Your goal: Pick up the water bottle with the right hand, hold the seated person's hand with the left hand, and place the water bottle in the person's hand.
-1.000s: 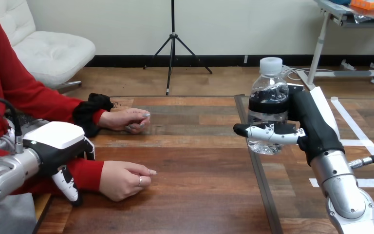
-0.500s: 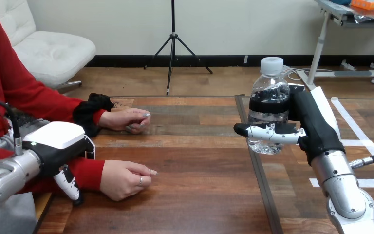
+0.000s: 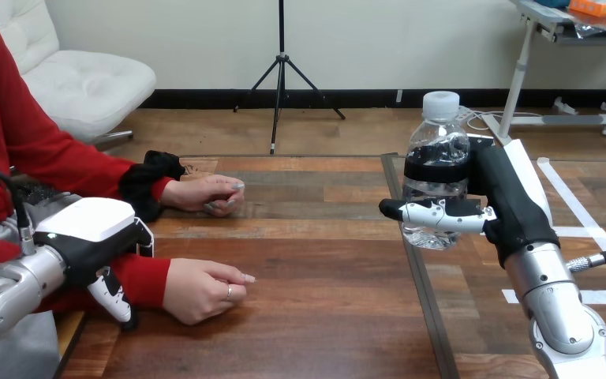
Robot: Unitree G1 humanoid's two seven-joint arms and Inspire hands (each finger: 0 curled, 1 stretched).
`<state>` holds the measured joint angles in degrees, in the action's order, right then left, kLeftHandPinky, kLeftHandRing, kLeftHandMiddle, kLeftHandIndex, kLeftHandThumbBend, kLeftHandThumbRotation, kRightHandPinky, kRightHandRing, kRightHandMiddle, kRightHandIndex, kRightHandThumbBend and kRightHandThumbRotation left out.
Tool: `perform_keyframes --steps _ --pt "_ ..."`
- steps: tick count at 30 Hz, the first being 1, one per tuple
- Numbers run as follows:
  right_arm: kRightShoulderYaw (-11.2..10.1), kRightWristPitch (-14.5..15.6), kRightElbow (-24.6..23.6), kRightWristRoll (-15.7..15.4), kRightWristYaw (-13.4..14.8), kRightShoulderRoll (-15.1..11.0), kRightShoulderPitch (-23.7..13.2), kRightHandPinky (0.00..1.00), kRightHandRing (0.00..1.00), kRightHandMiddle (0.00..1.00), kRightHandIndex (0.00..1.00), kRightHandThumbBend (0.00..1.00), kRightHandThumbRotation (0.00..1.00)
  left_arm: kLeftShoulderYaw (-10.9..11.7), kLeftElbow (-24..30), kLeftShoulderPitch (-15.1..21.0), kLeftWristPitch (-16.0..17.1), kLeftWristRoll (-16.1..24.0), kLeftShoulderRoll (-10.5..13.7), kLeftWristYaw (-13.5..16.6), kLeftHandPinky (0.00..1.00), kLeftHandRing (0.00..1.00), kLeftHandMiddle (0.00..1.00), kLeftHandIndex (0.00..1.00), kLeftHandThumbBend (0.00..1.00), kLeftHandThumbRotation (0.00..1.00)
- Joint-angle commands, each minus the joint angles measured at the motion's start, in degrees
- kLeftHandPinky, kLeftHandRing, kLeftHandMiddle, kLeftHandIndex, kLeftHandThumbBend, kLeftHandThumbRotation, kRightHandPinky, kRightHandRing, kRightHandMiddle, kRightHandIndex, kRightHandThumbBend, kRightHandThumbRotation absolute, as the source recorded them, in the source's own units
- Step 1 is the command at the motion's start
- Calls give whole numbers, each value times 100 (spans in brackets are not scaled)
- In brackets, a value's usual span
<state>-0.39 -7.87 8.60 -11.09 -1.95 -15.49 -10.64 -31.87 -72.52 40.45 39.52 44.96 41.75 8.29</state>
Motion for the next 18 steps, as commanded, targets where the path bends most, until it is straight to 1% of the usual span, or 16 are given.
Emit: perform_keyframes --steps 1,5,10,14,18 --pt "-159 -50 -421 97 17 -60 -257 22 28 40 47 88 0 61 -28 -98 54 -152 -402 38 32 37 45 46 83 17" --pt "-145 -18 -425 59 41 -56 -273 22 28 40 47 88 0 97 -23 -116 37 -251 -438 -63 30 36 43 44 83 17" --pt "-137 -32 -360 38 55 -56 -302 22 28 40 47 88 0 88 26 -165 82 -300 -446 6 30 36 42 43 81 18" --pt "-128 -45 -295 12 71 -56 -333 22 28 40 47 88 0 143 69 -232 182 -368 -457 16 28 35 42 42 81 17" --pt "-120 -49 -248 -11 89 -51 -355 22 28 40 47 88 0 149 147 -284 214 -383 -451 13 28 34 41 41 80 18"
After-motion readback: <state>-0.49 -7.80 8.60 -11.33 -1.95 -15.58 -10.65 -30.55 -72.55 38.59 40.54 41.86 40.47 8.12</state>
